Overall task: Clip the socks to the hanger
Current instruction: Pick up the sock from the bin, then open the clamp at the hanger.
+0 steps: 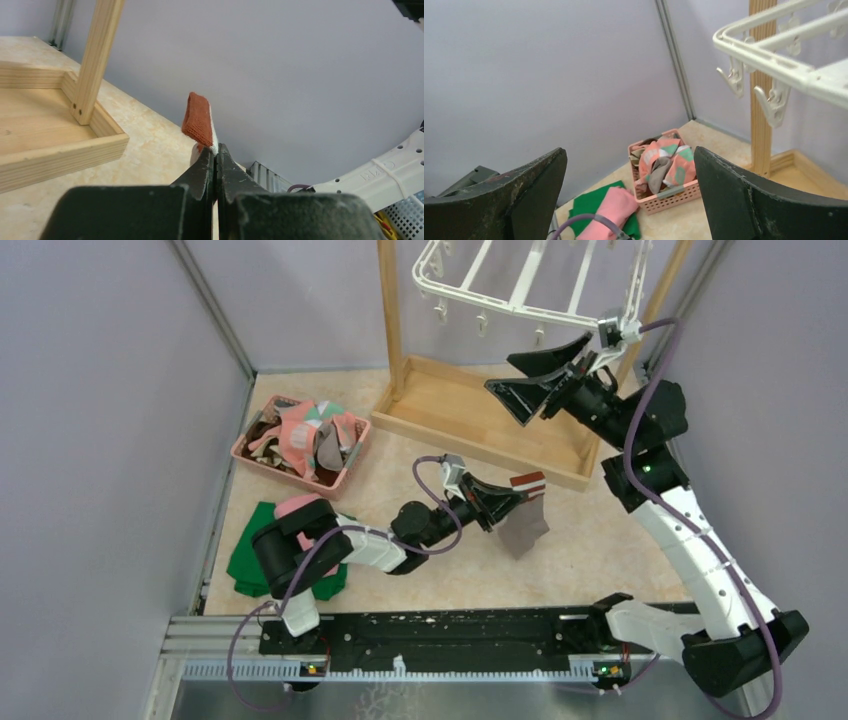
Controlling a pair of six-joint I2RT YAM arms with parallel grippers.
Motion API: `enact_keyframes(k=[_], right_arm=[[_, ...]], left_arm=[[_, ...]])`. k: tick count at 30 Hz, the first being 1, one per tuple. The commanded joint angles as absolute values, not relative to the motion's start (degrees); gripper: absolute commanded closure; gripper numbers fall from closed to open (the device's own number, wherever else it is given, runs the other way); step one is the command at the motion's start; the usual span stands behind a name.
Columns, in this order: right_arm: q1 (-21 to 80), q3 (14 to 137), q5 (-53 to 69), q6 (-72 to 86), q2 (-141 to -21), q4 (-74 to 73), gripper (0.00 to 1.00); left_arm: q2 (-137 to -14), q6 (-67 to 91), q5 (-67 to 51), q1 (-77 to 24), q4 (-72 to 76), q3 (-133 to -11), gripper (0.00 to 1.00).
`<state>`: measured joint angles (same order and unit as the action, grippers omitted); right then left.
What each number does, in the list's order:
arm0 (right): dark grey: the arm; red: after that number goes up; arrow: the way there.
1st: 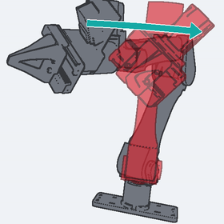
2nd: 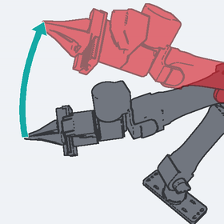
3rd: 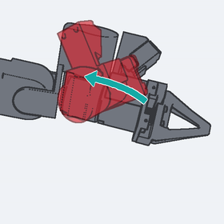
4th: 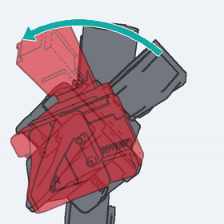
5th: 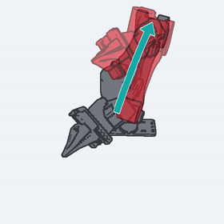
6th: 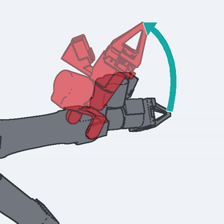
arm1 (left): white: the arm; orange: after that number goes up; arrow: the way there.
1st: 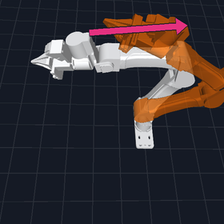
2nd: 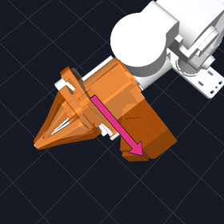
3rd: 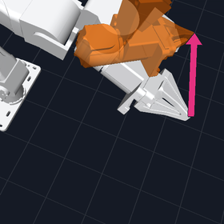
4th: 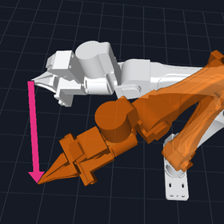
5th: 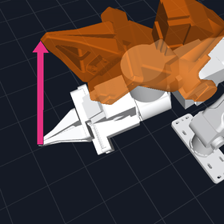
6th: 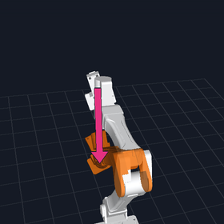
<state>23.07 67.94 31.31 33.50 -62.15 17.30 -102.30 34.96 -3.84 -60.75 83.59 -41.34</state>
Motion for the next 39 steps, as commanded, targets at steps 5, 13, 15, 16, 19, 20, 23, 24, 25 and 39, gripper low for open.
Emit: enact_keyframes(k=[5,13,15,16,19,20,23,24,25,39], right_arm=[[22.27,75.41,29.42,13.97,-56.87,7.63,0.22],[11.23,73.16,24.45,13.86,-50.49,-2.60,0.16],[8.56,72.58,25.48,13.53,-49.70,-4.36,0.15],[7.62,72.67,26.36,13.08,-49.81,-5.35,0.15],[5.11,72.41,27.46,11.98,-50.23,-6.63,0.15],[3.78,71.96,28.44,12.22,-50.33,-6.32,0.15],[-3.02,67.81,37.20,19.11,-50.23,1.45,0.15],[-5.72,65.75,40.72,23.21,-50.31,6.17,0.15],[-8.44,63.88,43.68,28.00,-50.59,10.88,0.16],[-14.02,61.84,53.23,39.75,-60.16,31.54,0.24]], left_arm=[[-92.06,34.41,-16.96,-52.18,91.88,-35.86,1.00],[-82.10,28.12,-25.22,-47.81,77.99,-32.25,1.00],[-79.46,25.96,-26.26,-47.33,74.19,-31.63,1.00],[-78.09,24.80,-26.42,-47.17,72.32,-31.32,1.00],[-73.77,21.80,-26.30,-46.79,66.92,-30.27,1.00],[-72.57,20.75,-26.26,-46.68,65.22,-30.02,1.00],[-68.24,18.72,-24.32,-46.39,58.42,-29.22,1.00],[-66.88,17.60,-24.00,-46.33,56.91,-28.76,1.00],[-65.57,16.33,-24.06,-46.32,55.63,-28.32,1.00],[-58.43,11.78,-23.23,-46.23,51.30,-24.10,1.00]])
